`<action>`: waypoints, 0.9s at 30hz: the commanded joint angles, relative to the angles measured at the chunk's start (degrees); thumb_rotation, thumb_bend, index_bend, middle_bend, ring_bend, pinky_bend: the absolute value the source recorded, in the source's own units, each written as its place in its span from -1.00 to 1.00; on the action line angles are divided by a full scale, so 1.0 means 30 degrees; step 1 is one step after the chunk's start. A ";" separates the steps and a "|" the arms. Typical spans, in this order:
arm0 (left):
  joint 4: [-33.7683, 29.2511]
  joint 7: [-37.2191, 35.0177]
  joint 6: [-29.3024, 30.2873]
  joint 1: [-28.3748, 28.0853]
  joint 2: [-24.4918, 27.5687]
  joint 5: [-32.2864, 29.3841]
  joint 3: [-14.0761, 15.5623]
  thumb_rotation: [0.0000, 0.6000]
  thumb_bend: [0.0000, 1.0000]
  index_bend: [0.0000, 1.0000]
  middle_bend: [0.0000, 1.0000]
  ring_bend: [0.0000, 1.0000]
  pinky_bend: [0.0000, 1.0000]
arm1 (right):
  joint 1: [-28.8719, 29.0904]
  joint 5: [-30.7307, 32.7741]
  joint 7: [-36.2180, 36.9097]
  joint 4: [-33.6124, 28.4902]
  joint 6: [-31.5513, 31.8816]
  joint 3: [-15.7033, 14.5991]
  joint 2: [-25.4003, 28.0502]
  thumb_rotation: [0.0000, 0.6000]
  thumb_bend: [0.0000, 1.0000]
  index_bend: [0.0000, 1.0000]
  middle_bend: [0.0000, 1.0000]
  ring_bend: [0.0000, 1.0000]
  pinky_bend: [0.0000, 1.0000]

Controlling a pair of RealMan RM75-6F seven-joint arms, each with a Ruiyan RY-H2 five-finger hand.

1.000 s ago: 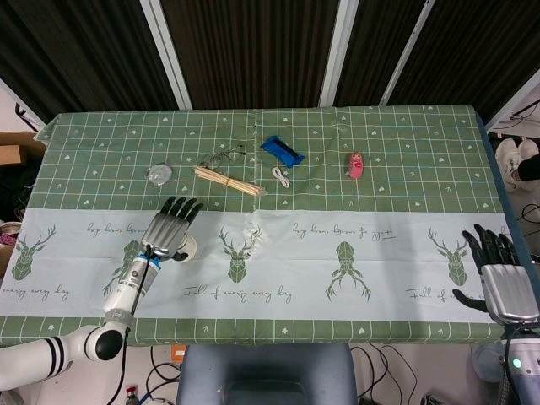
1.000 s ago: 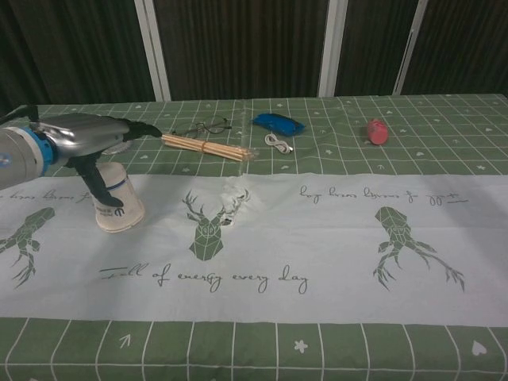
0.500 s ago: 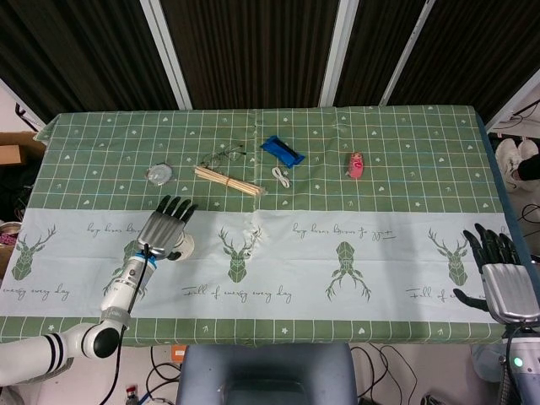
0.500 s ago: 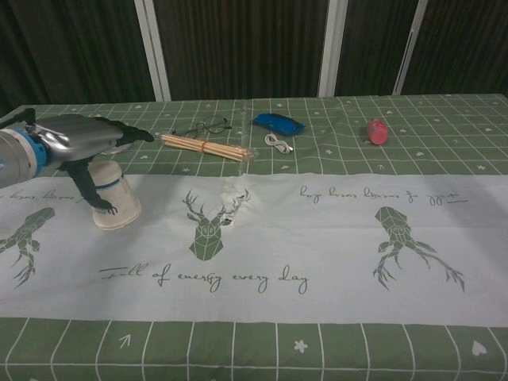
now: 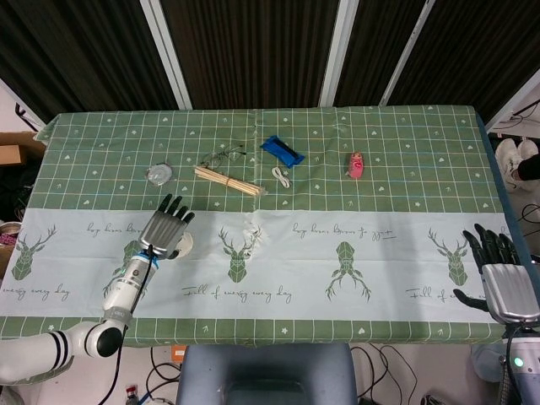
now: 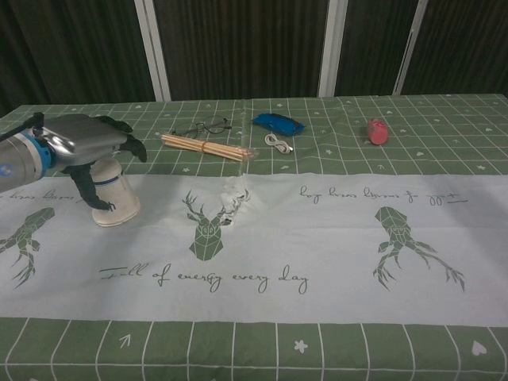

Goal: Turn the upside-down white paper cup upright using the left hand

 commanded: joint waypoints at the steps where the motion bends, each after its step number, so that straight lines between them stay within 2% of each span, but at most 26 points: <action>1: 0.0106 0.0426 0.0402 -0.0068 -0.0135 0.0162 0.0170 1.00 -0.77 -0.26 -0.26 -0.76 -0.90 | 0.0002 0.0053 -0.0024 0.0003 -0.0022 0.0000 -0.0001 1.00 -0.99 -1.00 -1.00 -1.00 -1.00; 6: 0.0195 0.0908 0.0968 -0.0067 -0.0271 0.0453 0.0353 1.00 -0.66 -0.14 -0.10 -0.64 -0.88 | -0.0006 0.0083 0.0004 -0.0009 -0.0043 -0.0016 0.0020 1.00 -0.99 -1.00 -0.99 -1.00 -1.00; 13: -0.0079 0.0864 0.1418 0.0006 -0.0176 0.0956 0.0397 1.00 -0.64 -0.14 -0.11 -0.64 -0.88 | -0.0015 0.0034 0.0163 0.0000 -0.0092 -0.0080 0.0081 1.00 -0.99 -1.00 -1.00 -1.00 -1.00; 16: -0.0718 -0.0088 0.1876 0.0215 0.0168 0.1673 0.0144 1.00 -0.64 -0.15 -0.11 -0.64 -0.88 | 0.0025 0.0058 0.0182 -0.0019 -0.0175 -0.0076 0.0112 1.00 -0.99 -1.00 -1.00 -1.00 -1.00; 19: -0.1956 -0.2799 0.2343 0.0757 0.0701 0.2636 -0.0467 1.00 -0.64 -0.14 -0.12 -0.63 -0.88 | 0.0028 0.0055 0.0199 -0.0010 -0.0205 -0.0100 0.0106 1.00 -0.99 -1.00 -1.00 -1.00 -1.00; 22: -0.3056 -0.7092 0.2328 0.1579 0.1227 0.3517 -0.1086 1.00 -0.64 -0.14 -0.11 -0.62 -0.87 | 0.0036 0.0032 0.0222 -0.0015 -0.0224 -0.0123 0.0091 1.00 -0.99 -1.00 -1.00 -1.00 -1.00; 24: -0.2820 -0.7993 0.2146 0.1683 0.1410 0.4247 -0.0970 1.00 -0.64 -0.14 -0.11 -0.62 -0.87 | 0.0040 0.0027 0.0239 -0.0003 -0.0228 -0.0126 0.0092 1.00 -0.99 -1.00 -1.00 -1.00 -1.00; 27: -0.3276 -1.3415 0.1528 0.2680 0.1535 0.4318 -0.1521 1.00 -0.64 -0.13 -0.11 -0.63 -0.84 | 0.0053 -0.0010 0.0215 0.0051 -0.0244 -0.0152 0.0072 1.00 -0.99 -1.00 -1.00 -1.00 -1.00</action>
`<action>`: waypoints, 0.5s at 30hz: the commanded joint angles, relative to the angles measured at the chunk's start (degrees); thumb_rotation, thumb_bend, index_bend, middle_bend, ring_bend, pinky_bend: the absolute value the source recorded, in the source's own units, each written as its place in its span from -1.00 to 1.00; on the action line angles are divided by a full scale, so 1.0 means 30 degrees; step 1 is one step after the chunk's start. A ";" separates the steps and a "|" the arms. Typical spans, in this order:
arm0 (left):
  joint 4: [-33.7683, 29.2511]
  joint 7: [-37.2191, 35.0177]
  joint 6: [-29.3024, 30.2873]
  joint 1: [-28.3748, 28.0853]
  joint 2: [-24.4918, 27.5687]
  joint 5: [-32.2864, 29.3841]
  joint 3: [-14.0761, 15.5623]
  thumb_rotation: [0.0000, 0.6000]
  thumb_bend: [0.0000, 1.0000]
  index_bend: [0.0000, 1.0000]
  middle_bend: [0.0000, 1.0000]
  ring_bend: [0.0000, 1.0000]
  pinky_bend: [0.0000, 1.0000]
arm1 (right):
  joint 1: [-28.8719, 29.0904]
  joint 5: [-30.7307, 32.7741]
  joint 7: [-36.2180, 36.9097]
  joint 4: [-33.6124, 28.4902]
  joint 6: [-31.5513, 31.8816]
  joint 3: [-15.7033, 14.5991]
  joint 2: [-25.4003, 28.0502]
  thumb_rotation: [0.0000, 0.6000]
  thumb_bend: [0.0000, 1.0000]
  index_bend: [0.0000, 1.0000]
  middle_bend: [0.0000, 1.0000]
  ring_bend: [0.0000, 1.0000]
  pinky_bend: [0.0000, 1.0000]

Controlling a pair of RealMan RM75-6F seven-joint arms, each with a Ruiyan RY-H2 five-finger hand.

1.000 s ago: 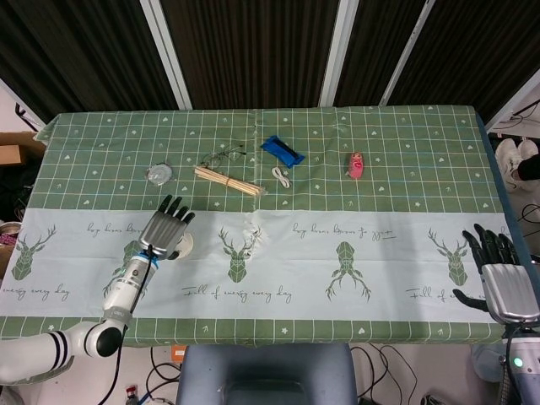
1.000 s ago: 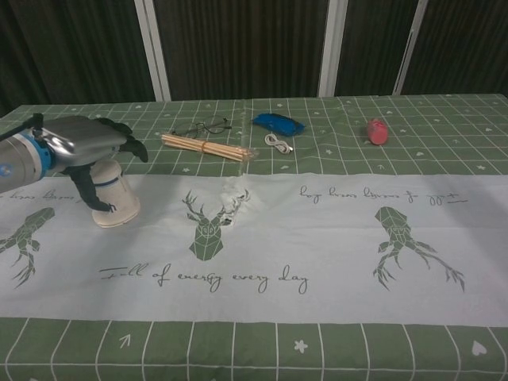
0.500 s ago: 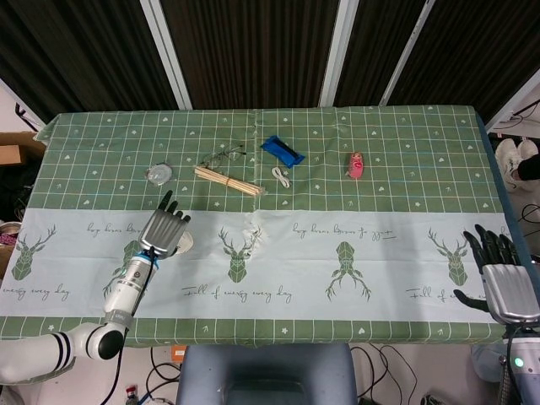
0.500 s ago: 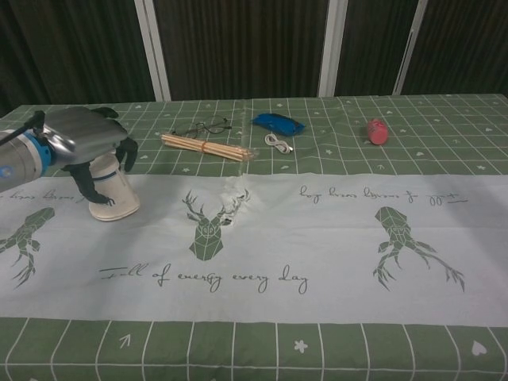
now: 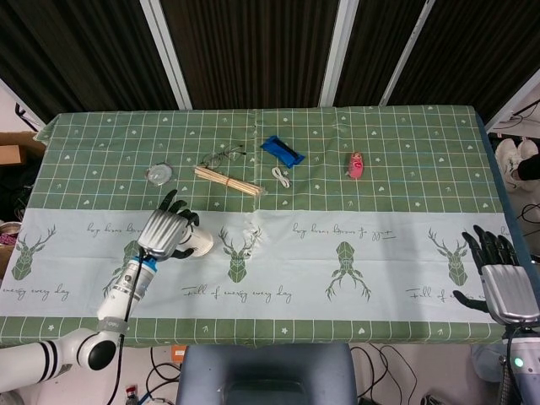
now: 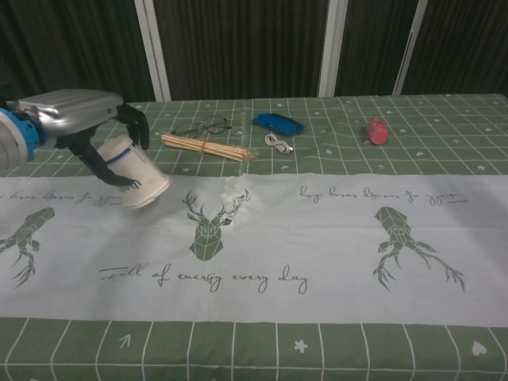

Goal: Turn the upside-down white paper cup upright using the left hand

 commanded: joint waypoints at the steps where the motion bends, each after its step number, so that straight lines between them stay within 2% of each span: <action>1: -0.0915 -0.8181 -0.0856 0.1709 0.0641 0.0965 -0.0961 1.00 -0.64 -0.14 -0.12 -0.64 -0.84 | 0.0007 -0.0059 -0.0023 0.0045 0.0003 -0.0040 -0.0026 1.00 -0.99 -1.00 -1.00 -1.00 -1.00; 3: -0.0203 -1.0993 -0.1673 0.2061 0.0589 0.1361 -0.0965 1.00 -0.64 -0.14 -0.13 -0.66 -0.84 | 0.0015 -0.0089 -0.0048 0.0031 -0.0018 -0.0071 -0.0040 1.00 -0.99 -1.00 -1.00 -1.00 -1.00; 6: 0.1255 -1.3926 -0.2623 0.2340 0.0198 0.1990 -0.0826 1.00 -0.64 -0.16 -0.14 -0.69 -0.85 | 0.0041 -0.0105 -0.0091 0.0068 -0.0072 -0.0100 -0.0075 1.00 -0.99 -1.00 -1.00 -1.00 -1.00; 9: 0.2750 -1.5717 -0.3266 0.2415 -0.0244 0.2712 -0.0594 1.00 -0.65 -0.17 -0.15 -0.70 -0.85 | 0.0047 -0.0129 -0.0129 0.0058 -0.0088 -0.0128 -0.0084 1.00 -0.99 -1.00 -1.00 -1.00 -1.00; 15: 0.4286 -1.7289 -0.3492 0.2482 -0.0810 0.3804 -0.0321 1.00 -0.64 -0.18 -0.16 -0.72 -0.85 | 0.0059 -0.0109 -0.0179 0.0145 -0.0122 -0.0149 -0.0141 1.00 -0.99 -1.00 -1.00 -1.00 -1.00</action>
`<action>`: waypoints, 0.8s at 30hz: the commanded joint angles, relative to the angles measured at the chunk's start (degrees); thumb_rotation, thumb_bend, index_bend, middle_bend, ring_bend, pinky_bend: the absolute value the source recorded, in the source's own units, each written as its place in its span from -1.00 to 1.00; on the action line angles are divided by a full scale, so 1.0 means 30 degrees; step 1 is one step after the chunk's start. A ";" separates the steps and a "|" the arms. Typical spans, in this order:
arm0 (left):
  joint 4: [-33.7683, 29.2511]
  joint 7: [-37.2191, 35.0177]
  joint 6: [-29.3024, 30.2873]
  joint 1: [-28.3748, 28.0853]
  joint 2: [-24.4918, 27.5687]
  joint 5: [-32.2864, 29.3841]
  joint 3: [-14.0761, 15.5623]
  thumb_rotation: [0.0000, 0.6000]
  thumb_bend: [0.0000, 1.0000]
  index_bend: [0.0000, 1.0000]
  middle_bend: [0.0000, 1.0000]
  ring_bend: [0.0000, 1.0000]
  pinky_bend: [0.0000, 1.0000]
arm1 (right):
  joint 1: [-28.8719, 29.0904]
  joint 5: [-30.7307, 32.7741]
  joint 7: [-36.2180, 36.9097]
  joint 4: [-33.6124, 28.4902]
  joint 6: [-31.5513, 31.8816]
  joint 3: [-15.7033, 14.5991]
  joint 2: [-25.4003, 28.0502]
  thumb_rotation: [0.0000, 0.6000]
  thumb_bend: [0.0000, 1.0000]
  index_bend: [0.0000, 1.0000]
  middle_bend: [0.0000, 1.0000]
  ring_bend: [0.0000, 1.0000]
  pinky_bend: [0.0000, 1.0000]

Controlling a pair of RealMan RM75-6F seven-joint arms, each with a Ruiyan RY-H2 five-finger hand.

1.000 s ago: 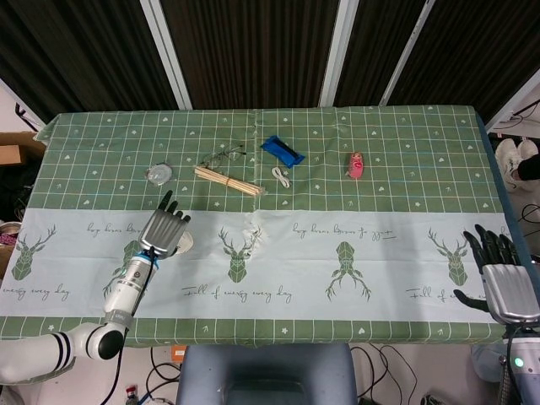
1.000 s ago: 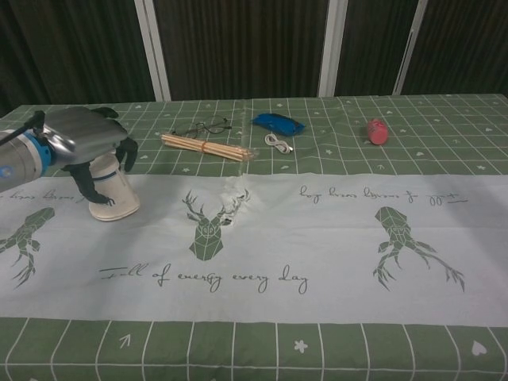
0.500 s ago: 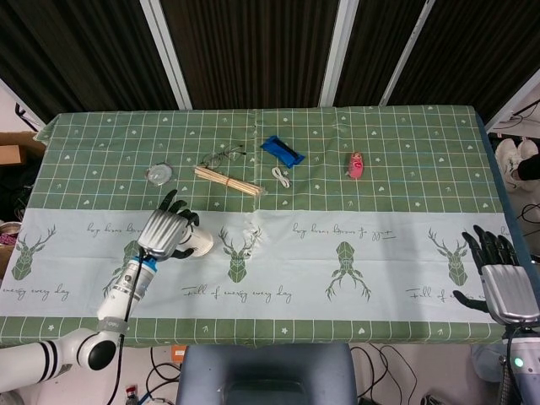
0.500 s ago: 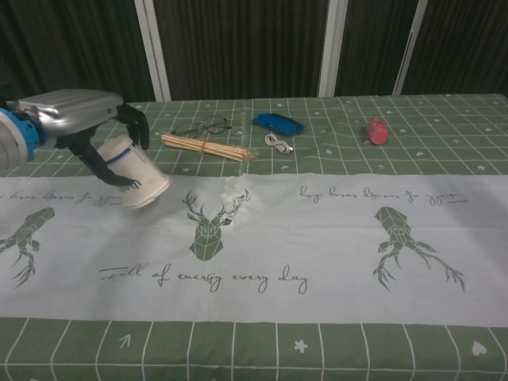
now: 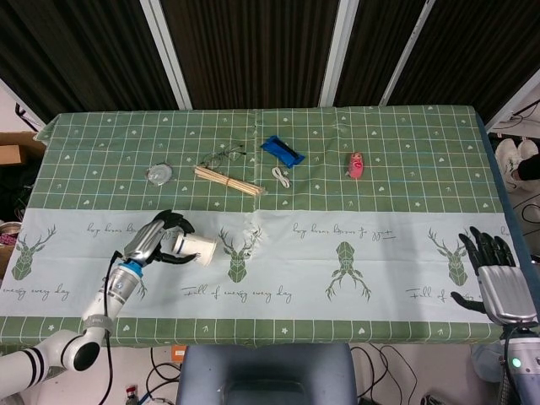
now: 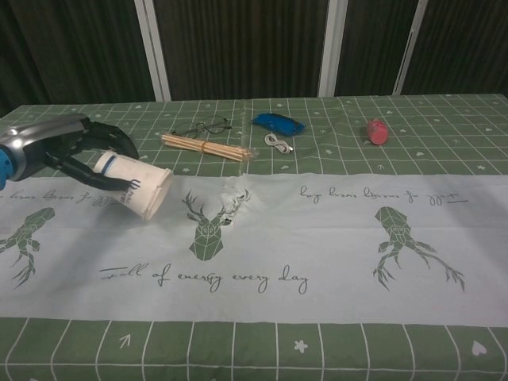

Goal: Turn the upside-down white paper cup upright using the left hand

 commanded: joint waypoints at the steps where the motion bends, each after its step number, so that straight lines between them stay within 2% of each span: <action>1: 0.1359 -0.1052 -0.0490 0.0299 -0.0592 0.0764 0.0266 1.00 -0.64 -0.18 -0.17 -0.72 -0.86 | 0.0016 0.0017 -0.0049 0.0013 -0.0029 -0.0006 -0.0048 1.00 -0.99 -1.00 -1.00 -1.00 -1.00; 14: 0.3667 -0.2456 0.0121 0.0622 -0.1386 0.2538 0.1099 1.00 -0.65 -0.23 -0.23 -0.79 -0.86 | 0.0030 0.0027 -0.0076 -0.0001 -0.0069 -0.0032 -0.0008 1.00 -0.99 -1.00 -1.00 -1.00 -1.00; 16: 0.3828 -0.2304 0.0230 0.0664 -0.1356 0.2745 0.1235 1.00 -0.65 -0.29 -0.30 -0.82 -0.87 | 0.0064 0.0043 -0.0156 0.0041 -0.0163 -0.0060 -0.0025 1.00 -0.99 -1.00 -1.00 -1.00 -1.00; 18: 0.3895 -0.2252 0.0172 0.0695 -0.1295 0.2938 0.1443 1.00 -0.65 -0.44 -0.48 -0.91 -0.89 | 0.0081 0.0098 -0.0141 0.0042 -0.0195 -0.0035 -0.0033 1.00 -0.99 -1.00 -1.00 -1.00 -1.00; 20: 0.3914 -0.2170 0.0048 0.0663 -0.1125 0.3238 0.1703 1.00 -0.65 -0.72 -0.74 -0.97 -0.93 | 0.0080 0.0134 -0.0128 0.0041 -0.0230 -0.0044 -0.0030 1.00 -0.99 -1.00 -1.00 -1.00 -1.00; 22: 0.3917 -0.2109 0.0044 0.0665 -0.0885 0.3496 0.1893 1.00 -0.66 -0.91 -0.91 -0.99 -0.96 | 0.0096 0.0175 -0.0125 0.0045 -0.0250 -0.0021 -0.0038 1.00 -0.99 -1.00 -1.00 -1.00 -1.00; 24: 0.3927 -0.1842 0.0084 0.0649 -0.0685 0.3734 0.2055 1.00 -0.66 -0.99 -0.98 -1.00 -0.98 | 0.0090 0.0164 -0.0177 -0.0028 -0.0242 -0.0035 -0.0018 1.00 -0.99 -1.00 -1.00 -1.00 -1.00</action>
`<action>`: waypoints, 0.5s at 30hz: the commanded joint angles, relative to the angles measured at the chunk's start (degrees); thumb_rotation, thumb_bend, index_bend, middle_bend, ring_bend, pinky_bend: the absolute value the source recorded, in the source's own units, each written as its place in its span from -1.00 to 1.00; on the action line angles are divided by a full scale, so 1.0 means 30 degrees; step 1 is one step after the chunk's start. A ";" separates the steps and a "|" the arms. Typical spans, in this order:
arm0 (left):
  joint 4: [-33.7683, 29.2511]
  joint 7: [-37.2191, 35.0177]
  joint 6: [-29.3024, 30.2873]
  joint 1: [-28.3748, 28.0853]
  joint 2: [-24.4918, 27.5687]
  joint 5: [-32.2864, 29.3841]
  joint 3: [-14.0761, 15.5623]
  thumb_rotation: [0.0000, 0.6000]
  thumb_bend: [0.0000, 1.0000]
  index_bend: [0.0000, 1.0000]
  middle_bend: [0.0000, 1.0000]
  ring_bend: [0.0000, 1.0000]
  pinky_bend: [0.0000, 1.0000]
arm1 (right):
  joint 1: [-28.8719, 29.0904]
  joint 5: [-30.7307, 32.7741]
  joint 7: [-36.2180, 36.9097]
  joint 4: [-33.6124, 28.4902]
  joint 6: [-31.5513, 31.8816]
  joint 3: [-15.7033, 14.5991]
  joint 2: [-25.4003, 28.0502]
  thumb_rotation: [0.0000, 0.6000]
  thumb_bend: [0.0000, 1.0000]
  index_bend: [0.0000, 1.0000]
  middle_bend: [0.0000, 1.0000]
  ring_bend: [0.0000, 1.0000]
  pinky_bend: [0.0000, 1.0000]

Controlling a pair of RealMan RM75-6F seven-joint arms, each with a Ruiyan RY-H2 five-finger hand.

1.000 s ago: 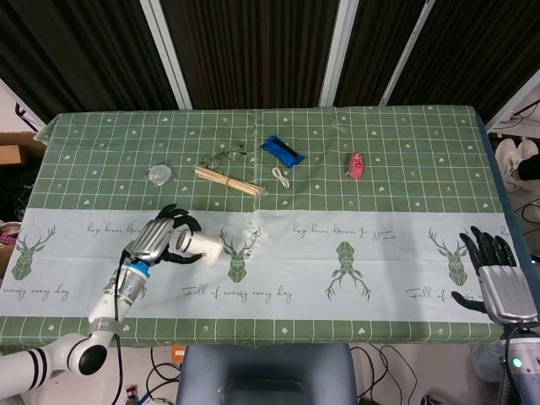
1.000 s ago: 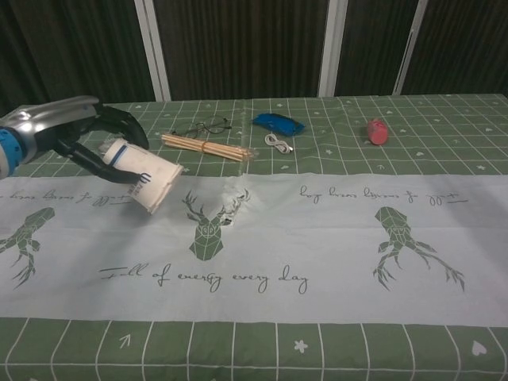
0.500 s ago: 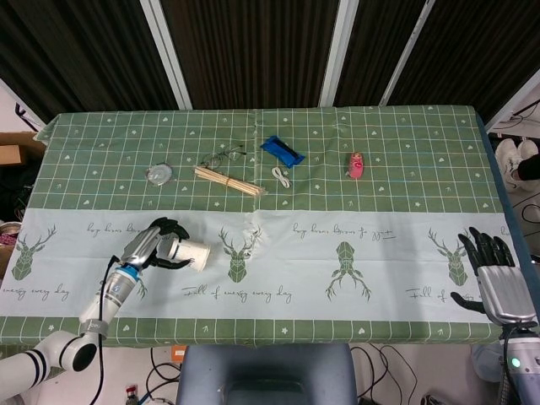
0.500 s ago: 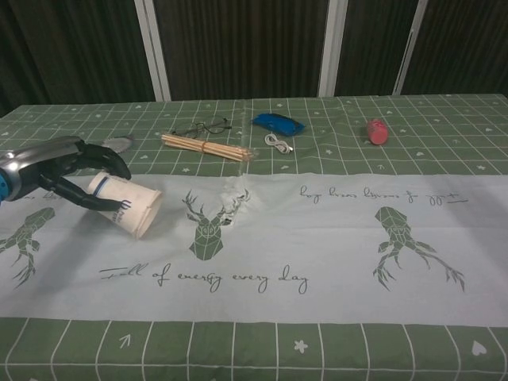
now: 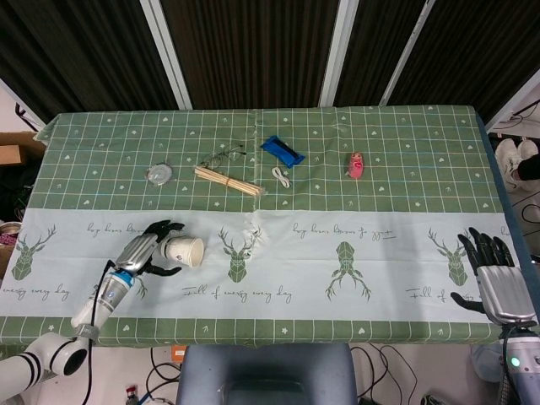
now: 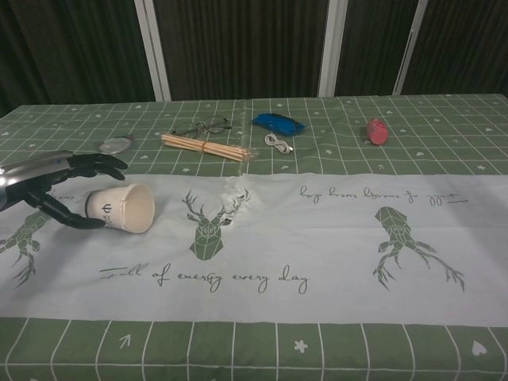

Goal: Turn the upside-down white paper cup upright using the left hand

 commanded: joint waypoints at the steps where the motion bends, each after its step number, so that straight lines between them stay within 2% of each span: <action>1: -0.0013 0.0471 0.0095 0.0021 0.0357 0.0376 0.0308 1.00 -0.66 -0.99 -0.99 -1.00 -0.98 | 0.0002 -0.0016 -0.0043 -0.0069 0.0001 -0.0014 0.0049 1.00 -0.99 -1.00 -1.00 -1.00 -1.00; 7: -0.0392 0.1766 0.0717 0.0225 0.0913 0.0814 0.0615 1.00 -0.67 -0.99 -0.99 -1.00 -0.99 | -0.0045 -0.0045 0.0046 -0.0087 0.0085 -0.0027 0.0099 1.00 -0.99 -1.00 -1.00 -1.00 -1.00; 15: -0.2583 0.6969 0.2153 0.0643 0.2310 0.1233 0.0835 1.00 -0.68 -0.99 -0.99 -1.00 -0.99 | -0.0084 -0.0207 0.0319 -0.0057 0.0122 -0.0111 0.0156 1.00 -0.99 -1.00 -1.00 -1.00 -1.00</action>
